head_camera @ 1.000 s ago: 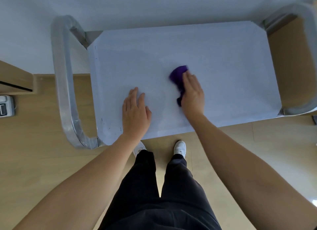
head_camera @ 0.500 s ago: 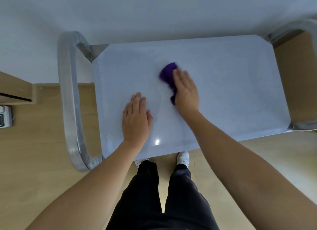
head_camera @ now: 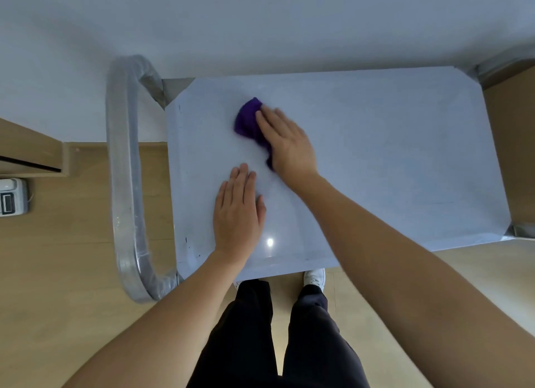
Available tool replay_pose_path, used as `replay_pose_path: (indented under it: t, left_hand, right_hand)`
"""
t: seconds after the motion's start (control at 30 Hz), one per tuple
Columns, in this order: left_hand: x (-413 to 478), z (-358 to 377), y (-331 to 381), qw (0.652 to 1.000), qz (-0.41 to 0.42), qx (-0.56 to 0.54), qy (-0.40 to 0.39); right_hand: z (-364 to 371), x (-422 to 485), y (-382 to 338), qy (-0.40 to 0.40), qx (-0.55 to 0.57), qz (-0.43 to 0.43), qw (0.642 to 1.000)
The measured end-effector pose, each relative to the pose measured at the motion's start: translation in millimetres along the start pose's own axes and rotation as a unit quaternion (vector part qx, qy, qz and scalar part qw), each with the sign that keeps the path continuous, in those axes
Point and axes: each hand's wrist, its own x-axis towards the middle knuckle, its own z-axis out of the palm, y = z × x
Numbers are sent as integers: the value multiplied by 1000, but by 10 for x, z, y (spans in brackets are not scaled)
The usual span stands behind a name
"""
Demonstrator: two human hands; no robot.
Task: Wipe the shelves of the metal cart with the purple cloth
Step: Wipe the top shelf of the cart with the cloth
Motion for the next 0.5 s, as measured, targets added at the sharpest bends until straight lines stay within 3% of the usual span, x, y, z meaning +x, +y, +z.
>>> replay_pose_path:
  t: [0.1,0.17,0.23,0.3,0.4,0.47,0.5]
  left_hand:
    - [4,10,-18,1000,10,3,-5]
    - [13,16,4,1000,5,5,-8]
    - [23,21,12,1000,3,6,-4]
    - [24,17,1,1000,4,12,1]
    - [23,-4,-21,1000,4,16,2]
    - [25,-12,-20,1000,4,14,-1]
    - [27,-10,-17,1000,4,12,-1]
  right_hand:
    - [-181,-38,476,64,-12,156,986]
    - [-241,53,571,88,4,304,949]
    - [-191,194,392,99,5,352,931]
    - [-37,283,49,113,28,240,964]
    - [179,206,-300,35,34,-21,999]
    - [128,252,-138,5,24,-88,996]
    - [94,277,-2,25,15,-71,997]
